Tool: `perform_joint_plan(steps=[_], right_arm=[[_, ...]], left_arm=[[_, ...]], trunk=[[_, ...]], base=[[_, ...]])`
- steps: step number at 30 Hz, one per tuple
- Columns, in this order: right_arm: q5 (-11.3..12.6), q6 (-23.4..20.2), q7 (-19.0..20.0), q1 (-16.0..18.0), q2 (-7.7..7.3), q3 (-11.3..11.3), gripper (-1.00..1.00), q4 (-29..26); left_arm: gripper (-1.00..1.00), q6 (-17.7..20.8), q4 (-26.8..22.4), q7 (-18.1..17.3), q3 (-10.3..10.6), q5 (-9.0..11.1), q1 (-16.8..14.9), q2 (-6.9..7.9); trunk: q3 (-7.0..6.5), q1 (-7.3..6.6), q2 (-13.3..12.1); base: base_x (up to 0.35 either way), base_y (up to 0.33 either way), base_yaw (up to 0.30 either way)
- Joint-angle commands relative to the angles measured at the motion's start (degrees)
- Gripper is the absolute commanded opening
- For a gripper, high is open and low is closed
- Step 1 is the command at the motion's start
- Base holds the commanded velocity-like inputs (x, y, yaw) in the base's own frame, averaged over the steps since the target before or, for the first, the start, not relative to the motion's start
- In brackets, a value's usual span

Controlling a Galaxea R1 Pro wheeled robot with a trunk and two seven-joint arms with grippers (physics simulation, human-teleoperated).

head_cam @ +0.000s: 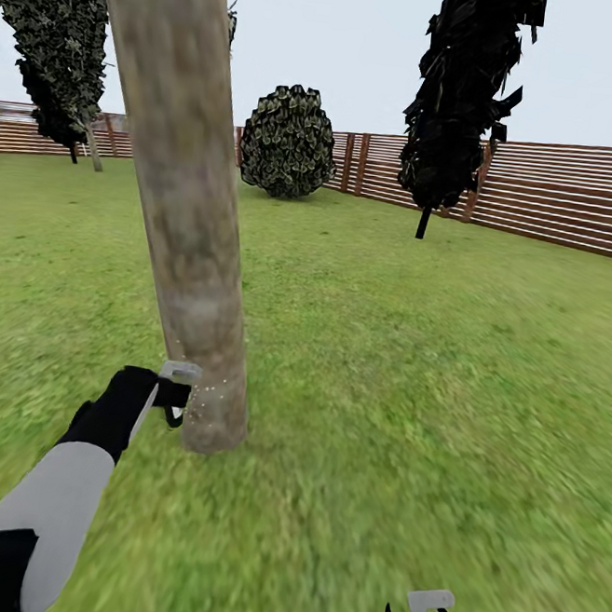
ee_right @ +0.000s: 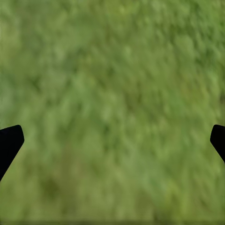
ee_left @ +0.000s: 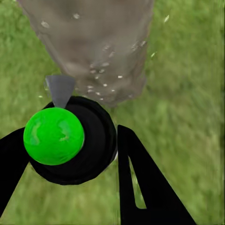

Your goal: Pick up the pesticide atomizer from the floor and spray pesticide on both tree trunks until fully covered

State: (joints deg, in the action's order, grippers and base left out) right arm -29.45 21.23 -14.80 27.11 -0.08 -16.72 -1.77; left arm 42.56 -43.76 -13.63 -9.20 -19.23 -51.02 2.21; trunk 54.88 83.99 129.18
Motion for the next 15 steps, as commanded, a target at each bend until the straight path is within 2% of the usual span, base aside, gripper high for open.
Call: perform_joint_plan(steps=[1, 4, 5, 7, 9, 10, 12, 15], right_arm=[[-0.6, 0.2, -0.2, 0.0, 0.0, -0.4, 1.0, 0.1], [-0.6, 0.2, -0.2, 0.0, 0.0, -0.4, 1.0, 0.1], [-0.6, 0.2, -0.2, 0.0, 0.0, -0.4, 1.0, 0.1], [-0.6, 0.2, -0.2, 0.0, 0.0, -0.4, 1.0, 0.1], [-0.6, 0.2, -0.2, 0.0, 0.0, -0.4, 1.0, 0.1], [-0.6, 0.2, -0.2, 0.0, 0.0, -0.4, 1.0, 0.1], [-0.6, 0.2, -0.1, 0.0, 0.0, -0.4, 1.0, 0.1], [-0.6, 0.2, -0.1, 0.0, 0.0, -0.4, 1.0, 0.0]], left_arm=[[-1.0, 0.8, -0.4, -0.5, -0.2, -0.9, -0.3, 0.0], [-1.0, 1.5, -1.4, -0.6, -0.4, -0.9, -0.6, 0.85], [-1.0, 1.6, -2.1, -0.9, -0.5, -0.8, -0.6, 2.55], [-1.0, 1.6, -2.4, -3.2, -0.5, -0.7, -0.5, 3.69], [-1.0, 1.7, -2.5, -5.7, -0.5, -0.9, -0.4, 3.99], [-1.0, 1.7, -2.9, -7.6, -0.1, -1.2, 0.0, 3.45], [-1.0, 1.7, -5.8, -7.6, 0.0, -1.4, 0.4, 3.33], [-1.0, 1.6, -5.9, -7.5, -0.1, -1.4, 0.5, 3.32]], trunk=[[0.06, -0.01, 0.0], [0.06, -0.01, 0.0], [0.06, -0.01, 0.0], [0.06, -0.01, 0.0], [0.06, -0.01, 0.0], [0.06, -0.01, 0.0], [0.06, -0.01, 0.0], [0.06, -0.01, 0.0]], base=[[0.0, 0.0, 0.0], [0.0, 0.0, 0.0], [0.0, 0.0, 0.0], [0.0, 0.0, 0.0], [0.0, 0.0, 0.0], [0.0, 0.0, 0.0], [0.019, -0.134, 0.037], [0.073, -0.262, 0.033]])
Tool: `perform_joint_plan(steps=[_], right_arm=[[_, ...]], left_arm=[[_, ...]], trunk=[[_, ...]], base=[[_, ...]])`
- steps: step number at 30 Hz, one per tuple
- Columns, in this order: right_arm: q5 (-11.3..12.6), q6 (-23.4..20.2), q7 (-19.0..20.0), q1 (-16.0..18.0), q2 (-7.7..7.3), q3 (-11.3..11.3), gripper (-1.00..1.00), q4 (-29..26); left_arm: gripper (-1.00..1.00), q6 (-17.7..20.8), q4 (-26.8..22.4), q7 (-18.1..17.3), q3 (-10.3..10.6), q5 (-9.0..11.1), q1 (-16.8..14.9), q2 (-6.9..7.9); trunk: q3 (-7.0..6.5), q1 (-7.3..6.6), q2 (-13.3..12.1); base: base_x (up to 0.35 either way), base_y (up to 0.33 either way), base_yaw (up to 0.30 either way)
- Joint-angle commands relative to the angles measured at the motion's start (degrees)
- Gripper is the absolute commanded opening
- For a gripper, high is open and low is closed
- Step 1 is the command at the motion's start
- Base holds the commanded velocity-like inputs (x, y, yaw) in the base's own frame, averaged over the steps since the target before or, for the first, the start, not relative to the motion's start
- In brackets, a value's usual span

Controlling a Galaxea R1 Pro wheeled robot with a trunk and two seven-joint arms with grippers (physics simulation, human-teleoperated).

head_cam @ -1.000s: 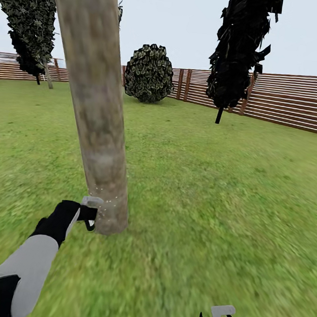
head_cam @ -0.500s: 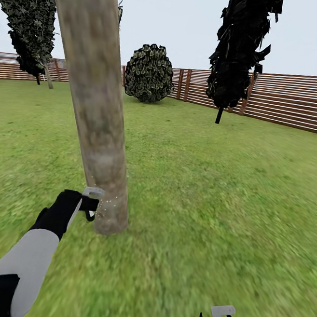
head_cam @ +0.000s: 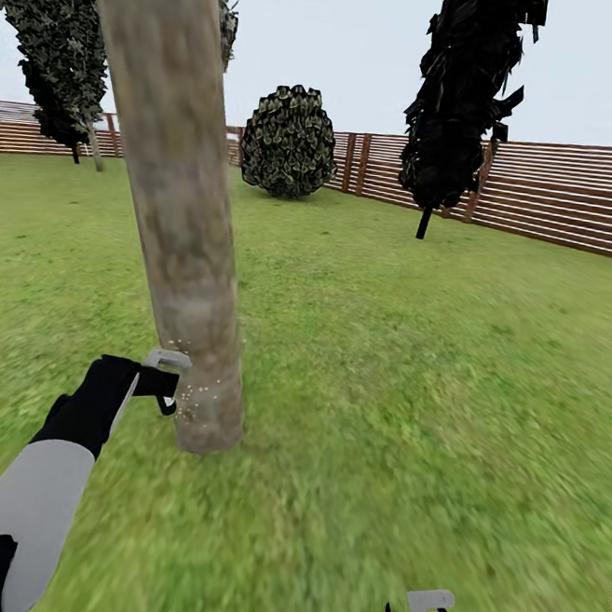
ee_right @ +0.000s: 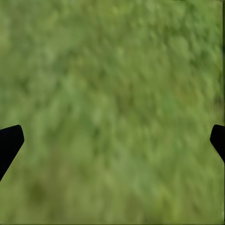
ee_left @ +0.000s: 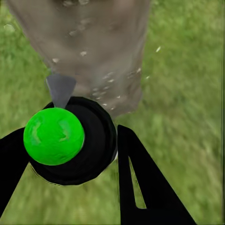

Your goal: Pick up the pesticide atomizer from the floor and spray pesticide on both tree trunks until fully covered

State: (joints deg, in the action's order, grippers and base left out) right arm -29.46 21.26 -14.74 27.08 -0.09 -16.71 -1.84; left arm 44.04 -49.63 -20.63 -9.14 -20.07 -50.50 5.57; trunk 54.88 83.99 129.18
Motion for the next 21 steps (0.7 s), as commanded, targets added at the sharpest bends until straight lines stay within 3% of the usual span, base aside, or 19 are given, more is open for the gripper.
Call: perform_joint_plan(steps=[1, 17, 21], right_arm=[[-0.6, 0.2, -0.2, 0.0, 0.0, -0.4, 1.0, 0.1], [-0.6, 0.1, -0.2, 0.1, 0.0, -0.4, 1.0, 0.1], [-0.6, 0.2, -0.2, 0.1, 0.0, -0.4, 1.0, 0.1]], left_arm=[[-1.0, 0.1, -0.1, -0.5, -0.2, -0.6, 0.0, -0.03], [-1.0, 0.1, 0.1, -0.4, -0.5, -0.6, 0.1, 0.74], [-1.0, 0.1, 0.3, -0.4, -0.5, -0.6, 0.1, 0.76]], trunk=[[0.05, 0.0, 0.0], [0.05, 0.0, 0.0], [0.05, 0.0, 0.0]], base=[[0.103, -0.27, 0.007], [0.117, -0.272, 0.002], [0.107, -0.272, 0.185]])
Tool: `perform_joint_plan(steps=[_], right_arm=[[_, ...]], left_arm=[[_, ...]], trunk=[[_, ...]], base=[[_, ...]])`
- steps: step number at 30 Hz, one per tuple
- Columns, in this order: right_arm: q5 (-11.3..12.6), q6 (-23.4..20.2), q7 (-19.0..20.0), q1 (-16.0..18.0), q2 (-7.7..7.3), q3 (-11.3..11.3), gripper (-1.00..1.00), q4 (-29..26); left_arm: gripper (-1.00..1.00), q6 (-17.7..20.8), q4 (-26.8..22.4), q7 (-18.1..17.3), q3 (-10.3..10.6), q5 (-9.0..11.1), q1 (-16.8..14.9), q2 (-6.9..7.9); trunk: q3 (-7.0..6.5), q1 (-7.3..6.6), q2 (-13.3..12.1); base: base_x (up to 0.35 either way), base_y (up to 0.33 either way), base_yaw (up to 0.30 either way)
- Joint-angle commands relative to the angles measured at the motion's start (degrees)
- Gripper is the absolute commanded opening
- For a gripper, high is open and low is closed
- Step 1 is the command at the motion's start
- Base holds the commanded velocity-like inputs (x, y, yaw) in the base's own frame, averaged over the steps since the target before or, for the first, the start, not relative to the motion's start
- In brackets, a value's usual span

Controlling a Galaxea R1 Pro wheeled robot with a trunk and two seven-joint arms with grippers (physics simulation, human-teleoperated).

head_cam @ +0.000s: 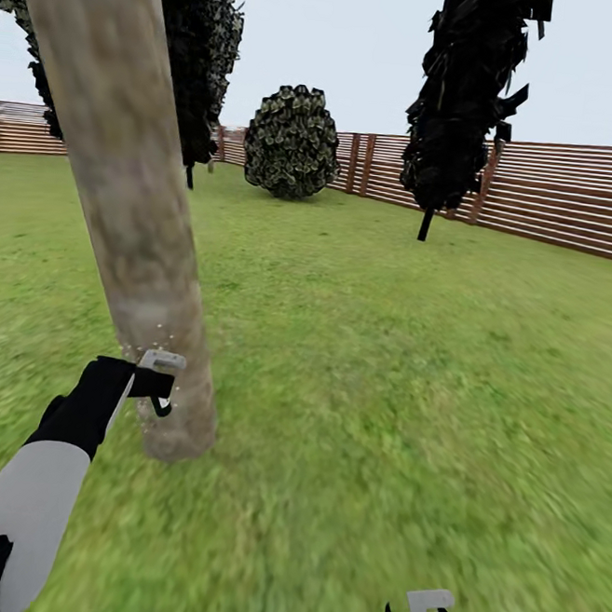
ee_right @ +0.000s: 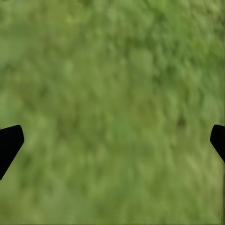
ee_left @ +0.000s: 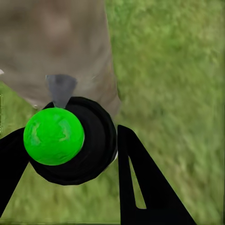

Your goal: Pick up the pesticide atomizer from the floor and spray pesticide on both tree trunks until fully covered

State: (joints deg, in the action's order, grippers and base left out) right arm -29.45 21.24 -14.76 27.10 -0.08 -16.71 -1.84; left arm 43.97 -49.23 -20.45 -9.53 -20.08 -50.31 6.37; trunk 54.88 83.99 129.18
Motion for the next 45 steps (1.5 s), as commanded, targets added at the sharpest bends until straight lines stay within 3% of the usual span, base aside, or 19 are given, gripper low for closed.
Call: perform_joint_plan(steps=[1, 10, 18, 23, 25, 29, 32, 36, 37, 38, 39, 41, 43, 45], right_arm=[[-0.6, 0.2, -0.2, 0.0, -0.01, -0.4, 1.0, 0.1], [-0.6, 0.1, -0.2, 0.0, -0.01, -0.4, 1.0, 0.1], [-0.6, 0.2, -0.2, 0.0, -0.01, -0.4, 1.0, 0.1], [-0.6, 0.2, -0.2, 0.0, -0.01, -0.4, 1.0, 0.2], [-0.7, 0.2, -0.2, 0.0, 0.04, -0.3, 1.0, 0.2], [-0.7, 0.2, -0.2, 0.0, 0.08, -0.3, 1.0, 0.2], [-0.7, 0.2, -0.2, 0.0, 0.08, -0.3, 1.0, 0.2], [-0.7, 0.2, -0.2, 0.0, 0.08, -0.3, 1.0, 0.2], [-0.7, 0.2, -0.2, 0.0, 0.08, -0.3, 1.0, 0.2], [-0.7, 0.2, -0.2, 0.0, 0.08, -0.3, 1.0, 0.2], [-0.7, 0.2, -0.2, 0.0, 0.08, -0.3, 1.0, 0.2], [-0.7, 0.2, -0.2, 0.1, 0.08, -0.3, 1.0, 0.2], [-0.7, 0.2, -0.2, 0.0, 0.08, -0.3, 1.0, 0.2], [-0.7, 0.1, -0.2, 0.0, 0.08, -0.3, 1.0, 0.2]], left_arm=[[-1.0, 0.2, 0.0, -0.5, -0.1, -0.6, -0.1, -0.04], [-1.0, 0.0, 0.5, 3.7, -0.1, -0.6, 2.1, -0.18], [-1.0, -0.1, 1.4, 4.1, -0.3, -0.6, 4.0, 0.02], [-1.0, -0.3, 1.6, 8.7, -1.2, -0.4, 6.2, 2.38], [-1.0, -0.4, 1.7, 8.8, -2.7, -0.3, 7.2, 4.56], [-1.0, -0.8, 3.1, 8.5, -5.9, -0.2, 7.5, 5.66], [-1.0, -1.9, 5.6, 8.8, -6.0, -0.1, 7.5, 4.88], [-1.0, -4.2, 8.6, 9.3, -6.0, -0.2, 7.5, 1.27], [-1.0, -4.4, 8.8, 9.4, -6.4, -0.2, 7.4, 1.16], [-1.0, -4.5, 9.0, 9.4, -6.5, -0.3, 7.5, 4.6], [-1.0, -4.5, 9.5, 9.3, -6.6, -0.3, 7.5, 6.21], [-1.0, -4.6, 10.1, 9.3, -6.6, -0.2, 7.5, 7.04], [-1.0, -4.6, 10.4, 9.3, -6.3, -0.1, 7.5, 6.78], [-1.0, -4.6, 10.1, 9.4, -6.1, -0.1, 7.5, 4.4]], trunk=[[0.05, 0.0, 0.0], [0.05, 0.0, 0.0], [0.05, 0.0, 0.0], [0.05, 0.0, 0.0], [0.05, 0.0, 0.0], [0.05, 0.0, 0.0], [0.05, 0.0, 0.0], [0.05, 0.0, 0.0], [0.05, 0.0, 0.0], [0.05, 0.0, 0.0], [0.05, 0.0, 0.0], [0.05, 0.0, 0.0], [0.05, 0.0, 0.0], [0.05, 0.0, 0.0]], base=[[0.097, -0.272, 0.265], [0.095, -0.272, 0.275], [0.095, -0.272, 0.058], [0.095, -0.272, 0.03], [0.101, -0.272, 0.226], [0.115, -0.272, 0.261], [0.131, -0.272, 0.27], [0.156, -0.258, 0.27], [0.228, -0.192, 0.04], [0.239, -0.179, 0.005], [0.24, -0.177, 0.002], [0.241, -0.177, 0.001], [0.241, -0.177, 0.0], [0.241, -0.177, 0.0]])
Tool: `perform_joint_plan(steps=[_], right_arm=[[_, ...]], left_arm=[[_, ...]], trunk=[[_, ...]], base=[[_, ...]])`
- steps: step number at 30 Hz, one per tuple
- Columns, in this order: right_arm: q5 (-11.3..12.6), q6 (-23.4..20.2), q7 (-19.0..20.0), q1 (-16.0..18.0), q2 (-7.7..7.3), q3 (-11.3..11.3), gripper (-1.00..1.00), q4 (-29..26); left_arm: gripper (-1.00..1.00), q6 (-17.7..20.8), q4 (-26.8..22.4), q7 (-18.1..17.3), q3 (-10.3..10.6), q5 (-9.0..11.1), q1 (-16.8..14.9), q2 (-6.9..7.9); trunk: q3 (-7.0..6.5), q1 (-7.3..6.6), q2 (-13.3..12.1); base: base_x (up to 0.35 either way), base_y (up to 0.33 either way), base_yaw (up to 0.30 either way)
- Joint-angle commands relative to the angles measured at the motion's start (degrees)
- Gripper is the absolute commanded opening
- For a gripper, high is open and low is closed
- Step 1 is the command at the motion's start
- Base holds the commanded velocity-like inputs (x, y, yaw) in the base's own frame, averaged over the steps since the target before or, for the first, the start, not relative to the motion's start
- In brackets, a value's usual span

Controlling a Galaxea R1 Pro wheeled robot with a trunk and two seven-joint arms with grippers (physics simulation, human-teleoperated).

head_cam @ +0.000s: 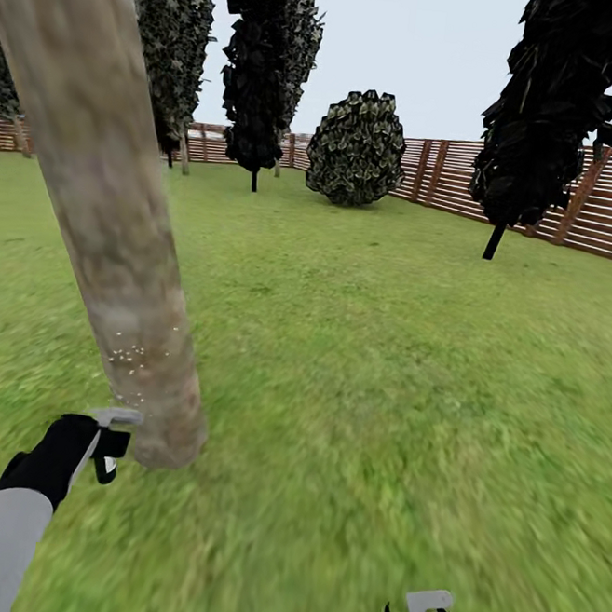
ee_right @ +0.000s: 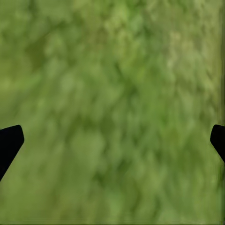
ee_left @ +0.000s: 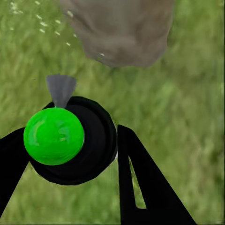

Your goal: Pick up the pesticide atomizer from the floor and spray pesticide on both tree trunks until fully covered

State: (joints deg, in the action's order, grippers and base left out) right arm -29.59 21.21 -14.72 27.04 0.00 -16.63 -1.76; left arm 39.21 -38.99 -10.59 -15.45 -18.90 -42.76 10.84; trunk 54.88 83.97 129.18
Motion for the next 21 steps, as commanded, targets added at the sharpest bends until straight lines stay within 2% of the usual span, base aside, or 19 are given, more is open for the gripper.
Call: perform_joint_plan(steps=[1, 3, 8, 10, 13, 15, 17, 18, 19, 21], right_arm=[[-0.6, 0.2, -0.2, 0.1, 0.0, -0.4, 1.0, 0.1], [-0.6, 0.2, -0.2, 0.1, 0.0, -0.4, 1.0, 0.1], [-0.6, 0.2, -0.2, 0.1, 0.0, -0.4, 1.0, 0.1], [-0.6, 0.2, -0.2, 0.1, 0.0, -0.4, 1.0, 0.1], [-0.6, 0.2, -0.2, 0.0, 0.0, -0.4, 1.0, 0.1], [-0.6, 0.2, -0.2, 0.1, 0.0, -0.4, 1.0, 0.1], [-0.6, 0.2, -0.2, 0.1, 0.0, -0.4, 1.0, 0.1], [-0.6, 0.2, -0.2, 0.1, 0.0, -0.4, 1.0, 0.1], [-0.7, 0.2, -0.2, 0.1, 0.07, -0.4, 1.0, 0.1], [-0.7, 0.2, -0.2, 0.1, 0.2, -0.4, 1.0, 0.1]], left_arm=[[-1.0, 0.1, -0.2, -0.5, -0.2, -1.3, 0.0, -0.82], [-1.0, -0.2, -0.3, -0.4, -0.2, -1.5, 0.0, -3.26], [-1.0, -3.5, 0.2, -0.4, -0.1, -1.5, 0.9, -3.71], [-1.0, -5.4, 0.3, -0.3, -0.3, -1.4, 1.5, -4.7], [-1.0, -6.0, 0.7, -0.3, -0.8, -1.4, 2.7, -4.61], [-1.0, -7.1, 1.1, -0.2, -3.6, -1.5, 5.0, -3.76], [-1.0, -10.7, 1.9, -0.1, -6.2, -1.5, 5.9, -3.05], [-1.0, -12.8, 3.1, 0.3, -7.1, -1.6, 6.4, -2.86], [-1.0, -14.6, 4.7, 2.4, -7.9, -1.5, 6.8, -2.88], [-1.0, -15.1, 5.2, 5.3, -8.1, -1.3, 7.0, -3.07]], trunk=[[0.05, 0.01, 0.0], [0.05, 0.01, 0.0], [0.05, 0.01, 0.0], [0.05, 0.01, 0.0], [0.05, 0.01, 0.0], [0.05, 0.01, 0.0], [0.05, 0.01, 0.0], [0.05, 0.01, 0.0], [0.05, 0.01, 0.0], [0.05, 0.01, 0.0]], base=[[0.238, -0.181, 0.0], [0.146, -0.135, 0.0], [0.01, -0.011, 0.0], [0.001, -0.001, 0.0], [0.0, 0.0, 0.0], [0.0, 0.0, 0.0], [0.0, 0.0, 0.0], [0.0, 0.0, 0.0], [0.0, 0.0, 0.0], [0.0, 0.0, 0.01]])
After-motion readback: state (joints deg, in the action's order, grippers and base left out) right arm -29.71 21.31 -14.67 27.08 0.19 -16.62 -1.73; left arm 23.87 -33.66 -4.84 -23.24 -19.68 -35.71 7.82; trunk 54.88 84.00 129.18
